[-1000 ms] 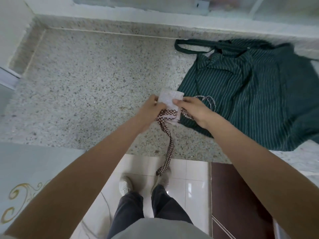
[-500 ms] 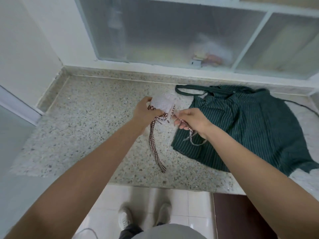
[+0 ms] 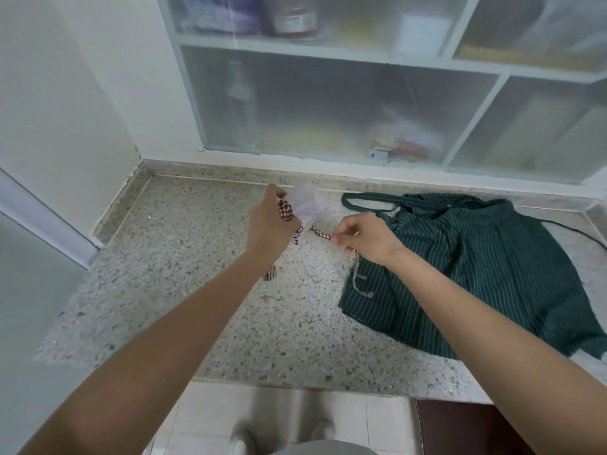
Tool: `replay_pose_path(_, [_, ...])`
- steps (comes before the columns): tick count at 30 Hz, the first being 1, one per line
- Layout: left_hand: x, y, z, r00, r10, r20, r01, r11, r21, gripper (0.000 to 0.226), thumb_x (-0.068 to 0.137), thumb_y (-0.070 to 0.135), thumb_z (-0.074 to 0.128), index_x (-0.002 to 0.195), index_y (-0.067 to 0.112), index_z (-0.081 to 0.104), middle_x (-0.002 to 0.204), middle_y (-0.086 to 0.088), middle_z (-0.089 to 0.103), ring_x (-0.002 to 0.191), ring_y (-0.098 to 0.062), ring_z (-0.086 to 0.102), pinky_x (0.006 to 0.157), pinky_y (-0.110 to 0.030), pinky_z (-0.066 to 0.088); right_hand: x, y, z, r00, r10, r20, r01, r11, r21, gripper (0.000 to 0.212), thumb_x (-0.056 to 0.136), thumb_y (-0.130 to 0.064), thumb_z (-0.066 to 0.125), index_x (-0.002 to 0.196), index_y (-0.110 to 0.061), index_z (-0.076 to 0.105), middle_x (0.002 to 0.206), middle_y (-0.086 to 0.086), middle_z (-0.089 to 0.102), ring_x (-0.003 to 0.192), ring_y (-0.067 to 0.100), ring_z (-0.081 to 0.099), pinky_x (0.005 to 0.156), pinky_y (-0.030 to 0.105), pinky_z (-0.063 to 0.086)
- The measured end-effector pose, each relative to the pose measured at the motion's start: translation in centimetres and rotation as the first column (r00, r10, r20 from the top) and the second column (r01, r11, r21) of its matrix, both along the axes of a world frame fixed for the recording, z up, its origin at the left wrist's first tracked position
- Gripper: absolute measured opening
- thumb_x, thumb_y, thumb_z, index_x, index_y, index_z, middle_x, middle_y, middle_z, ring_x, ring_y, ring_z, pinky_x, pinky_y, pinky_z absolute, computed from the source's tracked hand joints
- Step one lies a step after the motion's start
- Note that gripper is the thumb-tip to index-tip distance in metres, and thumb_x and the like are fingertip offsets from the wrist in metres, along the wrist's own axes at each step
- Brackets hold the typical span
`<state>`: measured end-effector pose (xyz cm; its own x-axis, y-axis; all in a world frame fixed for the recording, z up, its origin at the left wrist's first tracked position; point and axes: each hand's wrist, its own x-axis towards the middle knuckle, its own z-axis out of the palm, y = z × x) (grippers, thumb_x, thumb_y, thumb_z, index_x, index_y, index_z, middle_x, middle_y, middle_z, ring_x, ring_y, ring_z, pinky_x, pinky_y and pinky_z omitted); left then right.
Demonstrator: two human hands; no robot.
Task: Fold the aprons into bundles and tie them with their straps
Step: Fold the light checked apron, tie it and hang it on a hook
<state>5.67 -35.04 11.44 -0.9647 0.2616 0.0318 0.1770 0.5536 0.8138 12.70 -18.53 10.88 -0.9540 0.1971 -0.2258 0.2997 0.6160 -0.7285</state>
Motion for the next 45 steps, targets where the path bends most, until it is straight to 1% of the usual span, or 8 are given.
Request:
replay_pose_path(8, [-1.1,-0.6,2.4,0.982,-0.109,-0.157,0.099,0.993,-0.065,0.035,0.078,0.000,0.061,0.109,0.010,0.048,0.060,0.005,0.046,0.050,-0.007,0.041,0.040,-0.012,0.033,-1.5,-1.0,2.4,0.975,0.039,0.218,-0.028,0.998,-0.054,0.023,0.079,-0.003,0.071,0.082,-0.011,0.050,0.069,0.002,0.054,0.058,0.009,0.053,0.052,0.024,0.047])
replay_pose_path(13, [-2.0,-1.3,3.4,0.988,-0.069,-0.141,0.069,0.998,-0.003,0.033,0.078,0.003,0.062,0.106,0.011,0.048,0.074,-0.003,0.057,0.064,-0.018,0.053,0.043,-0.013,0.034,-1.9,-1.7,3.4,0.998,0.051,0.039,-0.044,0.986,-0.160,0.031,0.085,-0.022,0.068,0.062,-0.015,0.050,0.062,-0.001,0.044,0.058,0.009,0.041,0.060,0.021,0.033])
replay_pose_path(18, [-2.8,-2.4,3.6,0.971,-0.162,-0.177,0.141,0.982,-0.125,0.033,0.078,-0.003,0.060,0.106,0.011,0.048,0.072,-0.003,0.057,0.055,-0.009,0.049,0.040,-0.012,0.033,-1.7,-2.3,5.1,0.983,0.153,-0.100,-0.161,0.983,-0.083,0.016,0.093,-0.020,0.057,0.084,-0.011,0.067,0.087,0.026,0.064,0.071,0.027,0.057,0.069,0.017,0.040])
replay_pose_path(24, [-2.7,-3.1,5.4,0.823,-0.566,-0.048,0.536,0.801,-0.268,0.032,0.080,-0.001,0.061,0.110,0.009,0.055,0.080,0.007,0.057,0.065,-0.006,0.052,0.051,-0.004,0.041,-3.5,-2.9,9.7,0.944,0.316,-0.097,-0.297,0.939,0.173,0.007,0.085,-0.015,0.067,0.082,-0.009,0.067,0.050,-0.025,0.056,0.043,-0.004,0.044,0.047,0.008,0.035])
replay_pose_path(28, [-2.1,-3.9,7.1,0.712,-0.701,0.031,0.696,0.699,-0.164,0.030,0.085,0.004,0.062,0.112,0.011,0.053,0.101,0.012,0.054,0.082,0.003,0.052,0.065,-0.004,0.043,-4.5,-2.0,12.0,0.952,0.240,-0.192,-0.233,0.971,0.060,0.014,0.075,-0.011,0.076,0.069,-0.014,0.064,0.048,-0.019,0.055,0.043,-0.001,0.044,0.048,0.011,0.034])
replay_pose_path(35, [-2.5,-4.7,8.0,0.808,-0.577,0.121,0.519,0.793,0.319,0.051,0.082,0.005,0.068,0.123,0.028,0.050,0.104,0.002,0.064,0.091,-0.012,0.064,0.078,-0.025,0.053,-3.5,-2.7,7.0,0.990,-0.121,-0.070,0.054,0.796,-0.603,0.025,0.095,-0.009,0.046,0.087,-0.011,0.069,0.091,0.012,0.069,0.082,0.022,0.063,0.067,0.032,0.054])
replay_pose_path(41, [-3.1,-4.2,7.6,0.925,-0.343,0.165,0.267,0.894,0.361,0.025,0.079,-0.002,0.068,0.099,0.012,0.065,0.090,-0.011,0.069,0.081,-0.022,0.064,0.079,-0.036,0.052,-2.0,-4.5,4.5,0.980,-0.182,-0.080,0.119,0.860,-0.497,0.023,0.093,0.001,0.050,0.078,-0.008,0.064,0.051,-0.004,0.056,0.047,0.007,0.043,0.053,0.022,0.041])
replay_pose_path(45, [-3.9,-3.9,7.5,0.962,-0.248,0.115,0.203,0.930,0.306,0.021,0.078,-0.001,0.067,0.095,0.011,0.063,0.081,-0.007,0.065,0.074,-0.018,0.058,0.070,-0.029,0.045,-1.6,-4.3,5.3,0.976,-0.177,-0.126,0.119,0.920,-0.374,0.011,0.089,-0.006,0.061,0.093,-0.012,0.070,0.079,-0.003,0.068,0.064,0.006,0.053,0.064,0.014,0.048])
